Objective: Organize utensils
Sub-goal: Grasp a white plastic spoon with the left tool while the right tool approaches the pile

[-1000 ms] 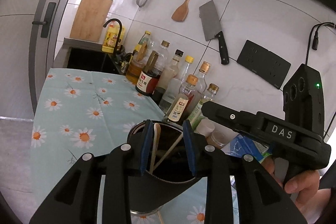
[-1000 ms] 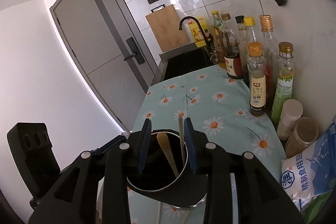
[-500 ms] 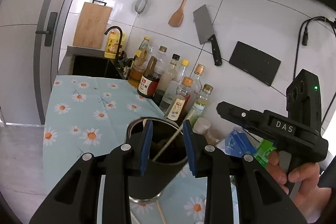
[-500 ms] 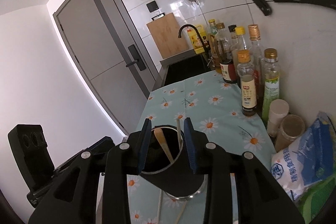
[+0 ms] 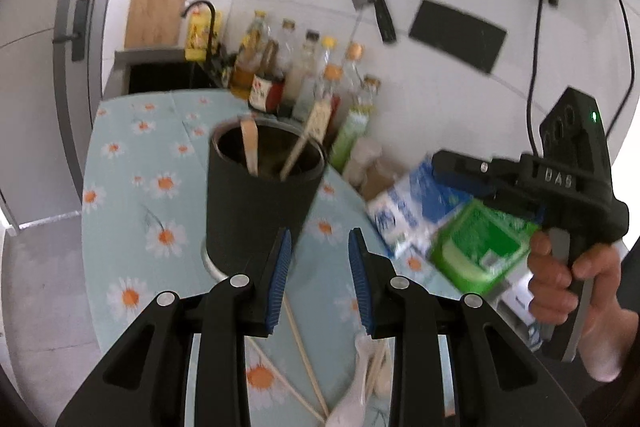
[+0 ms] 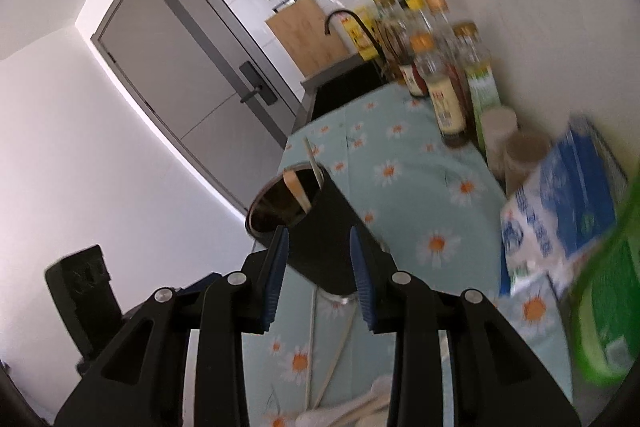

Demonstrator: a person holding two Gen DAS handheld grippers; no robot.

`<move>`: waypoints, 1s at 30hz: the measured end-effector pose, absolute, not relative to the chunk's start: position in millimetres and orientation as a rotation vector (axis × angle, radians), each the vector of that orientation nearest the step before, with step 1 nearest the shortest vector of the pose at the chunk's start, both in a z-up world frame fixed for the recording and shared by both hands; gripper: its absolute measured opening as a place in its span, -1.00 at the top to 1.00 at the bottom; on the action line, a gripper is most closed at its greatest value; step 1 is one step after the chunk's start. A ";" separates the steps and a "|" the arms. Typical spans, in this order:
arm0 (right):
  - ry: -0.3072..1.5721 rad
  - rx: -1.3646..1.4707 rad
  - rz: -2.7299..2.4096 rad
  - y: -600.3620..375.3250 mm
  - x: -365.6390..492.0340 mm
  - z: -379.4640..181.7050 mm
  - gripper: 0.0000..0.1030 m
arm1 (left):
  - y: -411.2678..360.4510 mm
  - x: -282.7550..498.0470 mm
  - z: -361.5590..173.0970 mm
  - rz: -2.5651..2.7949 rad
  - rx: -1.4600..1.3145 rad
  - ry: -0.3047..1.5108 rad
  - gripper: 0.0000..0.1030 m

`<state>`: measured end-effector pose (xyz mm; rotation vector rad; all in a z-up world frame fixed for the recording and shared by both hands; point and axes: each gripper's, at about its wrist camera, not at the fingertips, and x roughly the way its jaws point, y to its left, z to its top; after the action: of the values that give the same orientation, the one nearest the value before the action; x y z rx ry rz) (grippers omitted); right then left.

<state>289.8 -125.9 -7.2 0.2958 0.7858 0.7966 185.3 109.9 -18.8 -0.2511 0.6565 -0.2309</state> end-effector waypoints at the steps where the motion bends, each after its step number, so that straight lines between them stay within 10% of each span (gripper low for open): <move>1: 0.802 0.307 0.797 -130.0 287.5 -10.7 0.35 | 106.9 183.5 -21.7 -0.234 -0.246 0.673 0.44; 30: 1.097 0.412 0.849 -227.0 251.9 -105.4 0.35 | 5.7 198.9 -120.9 -0.298 0.117 1.390 0.44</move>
<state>251.9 -227.0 -105.4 0.4117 1.0970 0.8490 198.9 5.7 -120.9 0.1172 1.3895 -0.2979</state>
